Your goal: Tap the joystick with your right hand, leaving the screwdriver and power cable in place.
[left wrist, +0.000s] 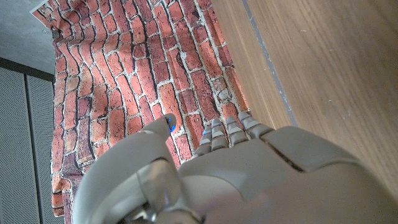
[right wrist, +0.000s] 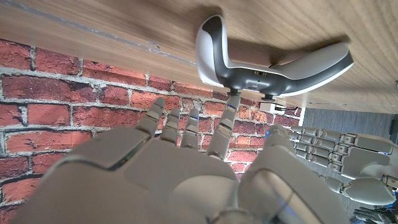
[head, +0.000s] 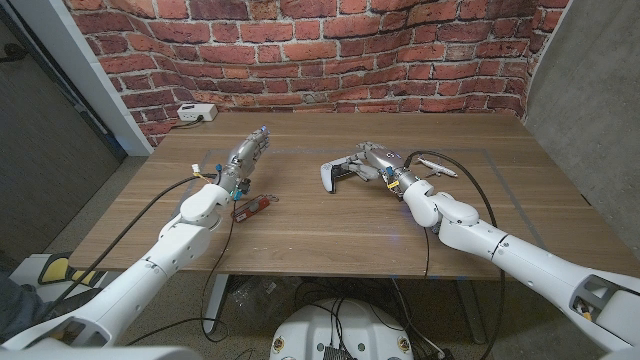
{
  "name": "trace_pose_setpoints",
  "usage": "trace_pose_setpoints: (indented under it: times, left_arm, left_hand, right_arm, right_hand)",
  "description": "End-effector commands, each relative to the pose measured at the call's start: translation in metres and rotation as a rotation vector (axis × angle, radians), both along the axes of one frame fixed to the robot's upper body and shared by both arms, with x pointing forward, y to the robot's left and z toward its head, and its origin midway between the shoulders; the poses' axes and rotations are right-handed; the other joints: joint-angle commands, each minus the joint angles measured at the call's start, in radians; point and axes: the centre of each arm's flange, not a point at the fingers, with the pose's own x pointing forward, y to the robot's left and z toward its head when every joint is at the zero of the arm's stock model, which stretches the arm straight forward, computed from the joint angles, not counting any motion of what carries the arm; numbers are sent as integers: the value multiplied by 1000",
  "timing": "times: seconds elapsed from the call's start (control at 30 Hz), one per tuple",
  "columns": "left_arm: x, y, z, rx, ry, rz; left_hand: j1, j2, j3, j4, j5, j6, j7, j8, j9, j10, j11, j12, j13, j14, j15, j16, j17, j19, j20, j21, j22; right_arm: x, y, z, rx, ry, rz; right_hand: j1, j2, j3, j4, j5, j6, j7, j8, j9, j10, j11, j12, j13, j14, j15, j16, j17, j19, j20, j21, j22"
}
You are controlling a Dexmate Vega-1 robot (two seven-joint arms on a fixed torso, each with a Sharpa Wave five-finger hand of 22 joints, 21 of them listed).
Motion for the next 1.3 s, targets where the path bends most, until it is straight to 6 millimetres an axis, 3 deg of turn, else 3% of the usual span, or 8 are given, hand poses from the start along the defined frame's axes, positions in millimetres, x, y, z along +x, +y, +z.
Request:
trace_pose_setpoints:
  times: [0.03, 0.73, 1.23, 1.3]
  left_arm:
    - [2, -3, -1, 3, 5, 2]
    - [3, -3, -2, 0, 9, 3]
    - [0, -2, 0, 3, -3, 2]
    - [0, -2, 0, 5, -4, 1]
  left_hand:
    - [-8, 0, 9, -1, 6, 2, -3, -6, 2, 3, -3, -3, 6, 3, -1, -2, 2, -7, 3, 1, 5]
    - [-11, -2, 14, -3, 6, 2, -2, -6, 2, 3, -3, -3, 6, 2, 0, -3, 2, -8, 4, 0, 5]
    - [-14, -3, 17, -4, 5, 2, -3, -6, 2, 2, -3, -3, 6, 1, -1, -3, 1, -8, 4, 1, 5]
    - [-14, -3, 18, -4, 5, 2, -3, -6, 2, 2, -3, -3, 6, 1, 0, -3, 1, -8, 4, 1, 5]
  right_arm:
    - [4, -2, -4, 7, 15, -5]
    - [5, -3, -8, 15, 19, -2]
    - [-7, -4, 9, 28, -28, 14]
    - [-8, -4, 11, 38, -30, 21]
  right_hand:
    - [9, 1, 7, 4, -1, 12, 3, 5, 3, 11, 1, 9, 5, 5, 0, 6, 1, 10, 5, 7, 5]
    - [10, 0, 8, 3, 0, 46, 10, 9, 3, 37, -4, 16, 5, 16, -1, 6, 1, 27, 8, 11, 4]
    - [8, -2, 8, 4, 0, 0, 8, -17, 3, 37, -5, 14, 5, 18, -1, 4, 2, 27, 14, 8, 4]
    - [8, -4, 8, 4, 0, -20, 2, -27, 3, 39, -4, 14, 5, 22, 11, 5, 2, 28, 17, 8, 4]
